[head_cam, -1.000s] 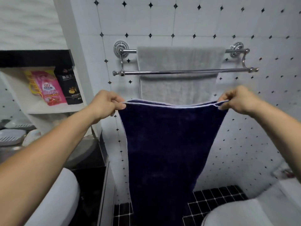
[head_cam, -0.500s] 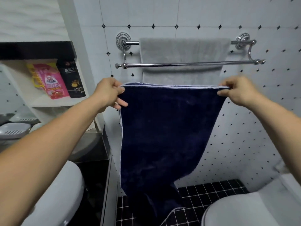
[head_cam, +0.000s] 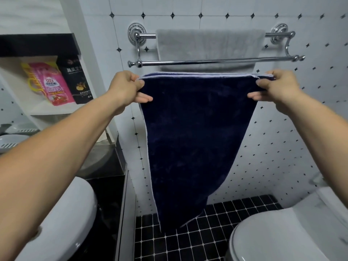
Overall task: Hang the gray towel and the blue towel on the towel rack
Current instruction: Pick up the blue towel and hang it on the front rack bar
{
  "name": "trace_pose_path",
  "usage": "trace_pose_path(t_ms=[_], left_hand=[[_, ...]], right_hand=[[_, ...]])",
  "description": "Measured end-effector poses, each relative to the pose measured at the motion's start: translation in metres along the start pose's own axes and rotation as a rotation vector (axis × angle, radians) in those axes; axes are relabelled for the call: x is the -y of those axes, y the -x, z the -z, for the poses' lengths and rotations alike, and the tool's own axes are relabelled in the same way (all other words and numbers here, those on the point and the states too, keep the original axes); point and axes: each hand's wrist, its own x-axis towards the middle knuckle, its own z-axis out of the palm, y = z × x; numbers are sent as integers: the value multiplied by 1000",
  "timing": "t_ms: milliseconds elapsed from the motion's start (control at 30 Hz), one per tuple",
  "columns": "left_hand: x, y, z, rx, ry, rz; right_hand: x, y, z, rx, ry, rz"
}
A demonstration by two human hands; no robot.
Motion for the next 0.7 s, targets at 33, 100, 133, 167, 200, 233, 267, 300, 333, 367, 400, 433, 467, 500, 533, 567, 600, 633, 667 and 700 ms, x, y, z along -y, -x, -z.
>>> trace_pose_path(t_ms=[33,100,133,167,200,233,267,300,333,367,400,433,467,500,533,567,600,633,667,700], left_hand=[[-3,0,1,-8,10,-8],[-4,1,0,-15,8,-15],[-2,3,0,-13,-10,-10],[0,5,-1,-11,-23,-5],[0,8,-2,-15,-23,-4],[-1,8,-2,-26,-8,-13],[-3,8,-3,-39,9,-32],[-6,7,-2,-47,24,-52],[-8,7,-2,-47,33,-64],[-10,5,-2,-45,44,-64],[-9,5,-3,-43,50,-54],[-7,5,-3,-38,56,-37],[-4,5,-5,-33,54,-21],[-1,6,-6,-25,55,-7],[1,6,-8,-22,53,4],[1,6,-10,-27,58,11],[1,6,-13,-39,66,19],[0,4,-15,-56,84,31],[-1,3,-17,-76,103,44],[-3,2,-19,-96,128,56]], right_hand=[[0,-1,1,-5,-5,21],[-3,0,4,19,8,38],[-5,0,5,36,31,35],[-6,2,6,50,52,36],[-7,2,7,47,56,42],[-7,2,7,28,46,52],[-6,1,7,6,29,62],[-5,1,6,-9,14,66],[-4,0,6,-12,2,67],[-3,-1,5,-10,-5,64],[-3,-2,4,-7,-11,57],[-4,-2,3,-6,-14,45],[-7,-3,3,-5,-20,28],[-8,-3,2,-10,-25,8],[-11,-3,1,-20,-30,-11],[-13,-4,1,-36,-34,-26],[-15,-5,1,-55,-44,-38],[-16,-6,1,-71,-59,-51],[-16,-8,2,-79,-80,-60],[-17,-11,2,-82,-107,-67]])
